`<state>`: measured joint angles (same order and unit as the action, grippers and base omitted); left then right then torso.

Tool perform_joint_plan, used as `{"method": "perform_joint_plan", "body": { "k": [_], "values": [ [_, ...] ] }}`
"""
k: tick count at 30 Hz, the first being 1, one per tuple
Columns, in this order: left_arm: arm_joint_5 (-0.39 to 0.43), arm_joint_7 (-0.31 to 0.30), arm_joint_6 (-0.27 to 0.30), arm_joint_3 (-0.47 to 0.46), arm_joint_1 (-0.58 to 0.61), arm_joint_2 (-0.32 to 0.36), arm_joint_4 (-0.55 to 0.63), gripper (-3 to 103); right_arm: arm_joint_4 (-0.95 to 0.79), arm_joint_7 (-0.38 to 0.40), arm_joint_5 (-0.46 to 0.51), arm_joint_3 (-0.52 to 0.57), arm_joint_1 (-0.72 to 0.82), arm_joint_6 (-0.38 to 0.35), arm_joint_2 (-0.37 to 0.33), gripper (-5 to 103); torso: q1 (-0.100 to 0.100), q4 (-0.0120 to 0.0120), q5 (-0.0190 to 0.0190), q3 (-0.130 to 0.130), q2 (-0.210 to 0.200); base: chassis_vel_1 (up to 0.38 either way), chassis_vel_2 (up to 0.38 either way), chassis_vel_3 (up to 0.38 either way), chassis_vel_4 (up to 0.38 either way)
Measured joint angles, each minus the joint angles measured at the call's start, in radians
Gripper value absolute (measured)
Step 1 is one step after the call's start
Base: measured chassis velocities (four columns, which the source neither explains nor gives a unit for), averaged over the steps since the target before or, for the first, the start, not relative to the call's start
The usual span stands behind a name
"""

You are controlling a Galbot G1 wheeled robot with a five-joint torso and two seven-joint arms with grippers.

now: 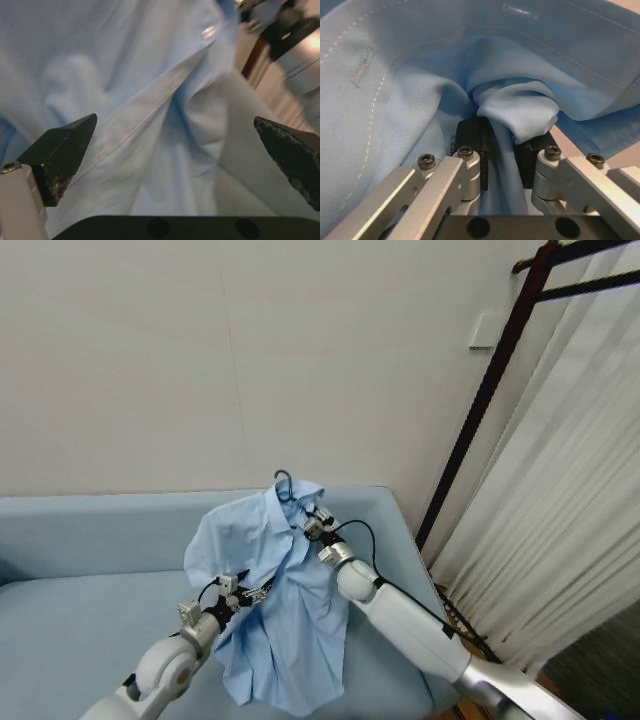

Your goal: Pick up the clothes from the sofa and hang them on the clothes hanger.

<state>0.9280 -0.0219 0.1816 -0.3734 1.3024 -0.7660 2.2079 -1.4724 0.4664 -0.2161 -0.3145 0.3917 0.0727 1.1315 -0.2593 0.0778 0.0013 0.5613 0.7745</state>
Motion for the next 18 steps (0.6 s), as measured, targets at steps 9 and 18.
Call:
{"method": "perform_joint_plan", "body": {
  "k": [9, 18],
  "values": [
    [0.259, -0.085, 0.037, -0.129, -0.011, 0.163, 0.276, 100, -0.038, 0.073, 0.009, 0.016, -0.021, 0.046, -0.023, 15, 0.000, -0.0003, 0.0002, 0.000, 0.000, 0.000, 0.000, 0.000, 0.000],
    [0.489, -0.231, 0.047, -0.242, -0.172, 0.277, 0.307, 100, 0.090, 0.058, -0.052, 0.004, -0.103, 0.146, -0.071, 15, 0.000, 0.0005, 0.0002, 0.000, 0.000, 0.000, 0.000, 0.000, 0.000]
  ]
}}
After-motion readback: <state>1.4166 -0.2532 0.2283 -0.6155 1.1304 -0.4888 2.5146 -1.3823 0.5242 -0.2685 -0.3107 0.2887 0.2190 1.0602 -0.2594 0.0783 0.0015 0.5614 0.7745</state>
